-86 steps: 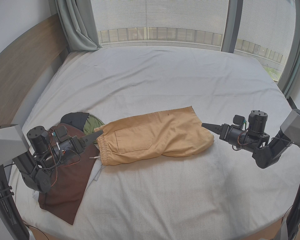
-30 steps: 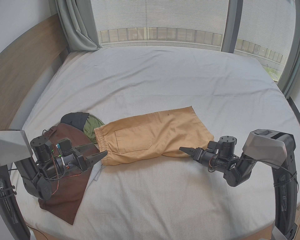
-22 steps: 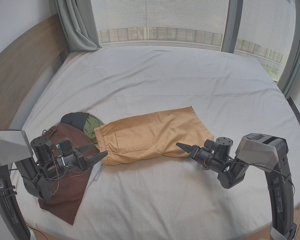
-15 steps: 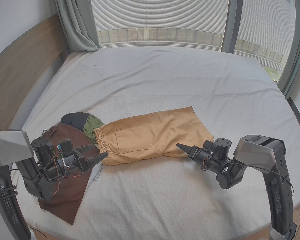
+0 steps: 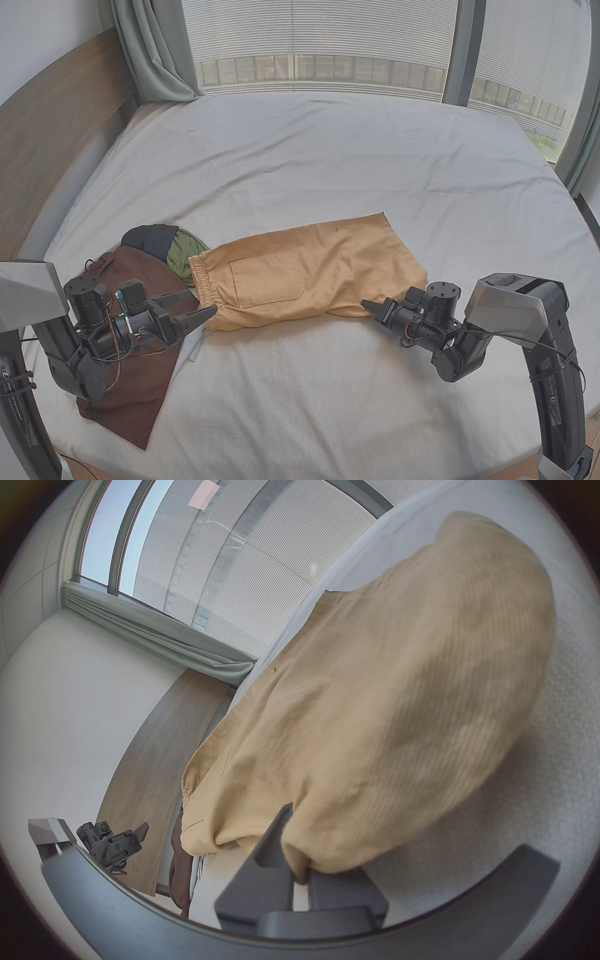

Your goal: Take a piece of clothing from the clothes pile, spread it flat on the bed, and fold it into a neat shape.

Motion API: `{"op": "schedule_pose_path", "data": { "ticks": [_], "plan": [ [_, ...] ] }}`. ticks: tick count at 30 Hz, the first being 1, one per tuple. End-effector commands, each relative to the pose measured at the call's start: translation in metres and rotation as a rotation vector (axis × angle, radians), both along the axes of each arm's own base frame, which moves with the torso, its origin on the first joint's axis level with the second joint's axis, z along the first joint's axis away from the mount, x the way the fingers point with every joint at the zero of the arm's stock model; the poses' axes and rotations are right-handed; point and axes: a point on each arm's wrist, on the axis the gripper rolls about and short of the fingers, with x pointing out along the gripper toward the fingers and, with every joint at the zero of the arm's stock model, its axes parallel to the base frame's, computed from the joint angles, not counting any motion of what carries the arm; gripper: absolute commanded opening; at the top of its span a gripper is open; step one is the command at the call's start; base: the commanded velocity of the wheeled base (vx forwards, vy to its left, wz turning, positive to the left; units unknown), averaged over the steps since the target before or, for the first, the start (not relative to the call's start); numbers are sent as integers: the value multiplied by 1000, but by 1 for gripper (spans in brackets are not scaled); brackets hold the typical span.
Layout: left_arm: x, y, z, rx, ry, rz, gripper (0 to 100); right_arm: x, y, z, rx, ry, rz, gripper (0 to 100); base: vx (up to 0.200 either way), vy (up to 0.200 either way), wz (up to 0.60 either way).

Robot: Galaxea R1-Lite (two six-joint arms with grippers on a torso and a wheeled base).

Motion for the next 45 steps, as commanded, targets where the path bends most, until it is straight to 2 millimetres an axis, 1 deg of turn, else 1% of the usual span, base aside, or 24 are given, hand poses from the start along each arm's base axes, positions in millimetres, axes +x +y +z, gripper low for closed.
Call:
{"op": "schedule_pose_path", "data": {
  "ticks": [1,8,15,20,21,25,30,32,33,39,42,45],
  "plan": [
    [2,0,-2,-2,5,0,100,-9,-2,0,-7,5,-1,0,0,0,0],
    [2,0,-1,-4,1,3,100,-21,-6,10,-10,1,1,0,0,0,0],
    [4,2,0,-3,-7,8,100,-29,-6,10,-14,5,10,0,0,0,0],
    [5,2,-1,-4,-5,8,100,-36,-8,14,-26,11,12,0,0,0,0],
    [5,2,-1,-4,-5,9,100,-41,-10,18,-32,14,13,0,0,0,0],
    [5,1,0,-3,-7,6,100,-50,-12,23,-47,22,18,0,0,0,0],
    [6,1,0,-1,-14,3,100,-65,-18,17,-106,50,31,0,0,0,0],
    [5,0,0,-2,-13,-3,100,-68,-19,17,-109,53,31,0,0,0,0],
    [5,0,1,-3,-15,-22,100,-73,-20,15,-118,68,35,0,0,0,0],
    [6,-1,3,-9,-25,-41,100,-93,-27,17,-166,95,45,0,0,0,0],
    [12,-1,6,-8,-52,-43,100,-107,-31,18,-186,112,53,0,0,0,0],
    [11,-2,8,-15,-48,-50,100,-114,-34,17,-196,119,54,0,0,0,0]
  ]
}}
